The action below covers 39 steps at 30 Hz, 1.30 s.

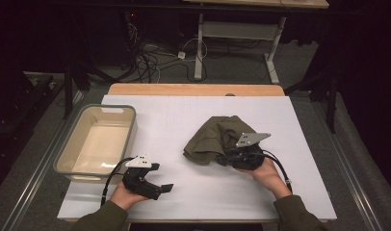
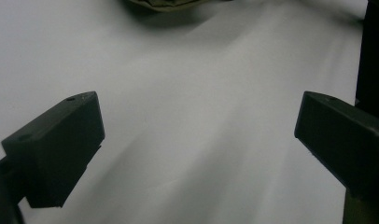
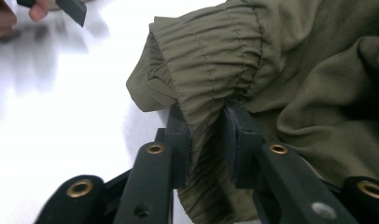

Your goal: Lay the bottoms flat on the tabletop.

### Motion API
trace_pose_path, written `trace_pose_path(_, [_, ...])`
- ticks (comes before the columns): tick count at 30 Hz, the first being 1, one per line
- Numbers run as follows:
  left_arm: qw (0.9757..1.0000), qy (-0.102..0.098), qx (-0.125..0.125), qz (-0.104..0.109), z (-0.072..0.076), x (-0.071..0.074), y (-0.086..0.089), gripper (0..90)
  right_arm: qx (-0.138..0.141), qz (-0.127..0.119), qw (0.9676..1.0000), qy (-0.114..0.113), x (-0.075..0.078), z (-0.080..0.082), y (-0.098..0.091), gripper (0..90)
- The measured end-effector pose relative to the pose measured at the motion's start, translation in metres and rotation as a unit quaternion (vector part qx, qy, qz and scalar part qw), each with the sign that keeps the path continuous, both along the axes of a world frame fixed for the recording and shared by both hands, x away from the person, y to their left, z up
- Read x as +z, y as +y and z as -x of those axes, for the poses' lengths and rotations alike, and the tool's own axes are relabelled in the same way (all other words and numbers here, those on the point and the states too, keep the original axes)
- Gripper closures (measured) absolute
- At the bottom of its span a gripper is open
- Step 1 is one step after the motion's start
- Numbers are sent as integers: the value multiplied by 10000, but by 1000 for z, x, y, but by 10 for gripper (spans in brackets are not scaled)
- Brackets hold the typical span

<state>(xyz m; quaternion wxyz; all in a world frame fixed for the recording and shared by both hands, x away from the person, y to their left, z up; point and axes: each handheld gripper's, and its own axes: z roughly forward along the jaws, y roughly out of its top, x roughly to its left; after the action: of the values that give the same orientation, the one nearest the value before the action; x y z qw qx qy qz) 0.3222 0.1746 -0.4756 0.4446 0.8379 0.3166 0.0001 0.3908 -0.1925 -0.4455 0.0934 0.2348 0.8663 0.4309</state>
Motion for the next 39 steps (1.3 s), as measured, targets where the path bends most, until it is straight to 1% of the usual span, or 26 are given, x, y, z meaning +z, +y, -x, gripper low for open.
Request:
trace_pose_path(5, [10000,3,1,2,0,0,0,9,-133,-219,9995,-191,12,4,-8,823])
trace_pose_path(7, [10000,0,0,-2,0,0,0,9,-154,-306,9992,-218,16,5,-11,834])
trace_pose_path(9, [10000,-5,13,5,0,0,0,9,-192,-418,9985,-297,20,6,-14,867])
trace_pose_path(10, [10000,-7,13,8,0,0,0,10,-207,-518,9979,-329,23,7,-16,872])
trace_pose_path(11, [10000,-10,14,6,0,0,0,11,-190,-561,9977,-327,25,7,-16,874])
trace_pose_path(13, [10000,-10,14,4,0,0,0,11,-158,-593,9974,-385,28,9,-17,874])
trace_pose_path(15, [10000,-18,19,8,0,0,0,11,-98,-672,9971,-340,30,10,-17,873])
trace_pose_path(18, [10000,-22,24,9,0,0,0,13,-73,-647,9973,-325,30,11,-18,867])
trace_pose_path(21, [10000,-27,24,13,0,1,0,13,-124,-639,9971,-393,32,13,-20,878])
trace_pose_path(22, [10000,-24,24,10,0,0,0,13,-215,-632,9967,-473,34,13,-22,881])
trace_pose_path(23, [10000,-23,22,7,0,0,0,13,-257,-676,9962,-488,36,13,-24,882])
trace_pose_path(29, [10000,-25,27,6,0,0,0,14,-454,-754,9941,-628,42,12,-37,882])
trace_pose_path(36, [10000,-27,25,2,0,0,0,14,-841,-816,9901,-774,50,9,-62,881])
trace_pose_path(39, [10000,-26,24,0,0,0,0,14,-1023,-844,9881,-785,51,7,-74,881])
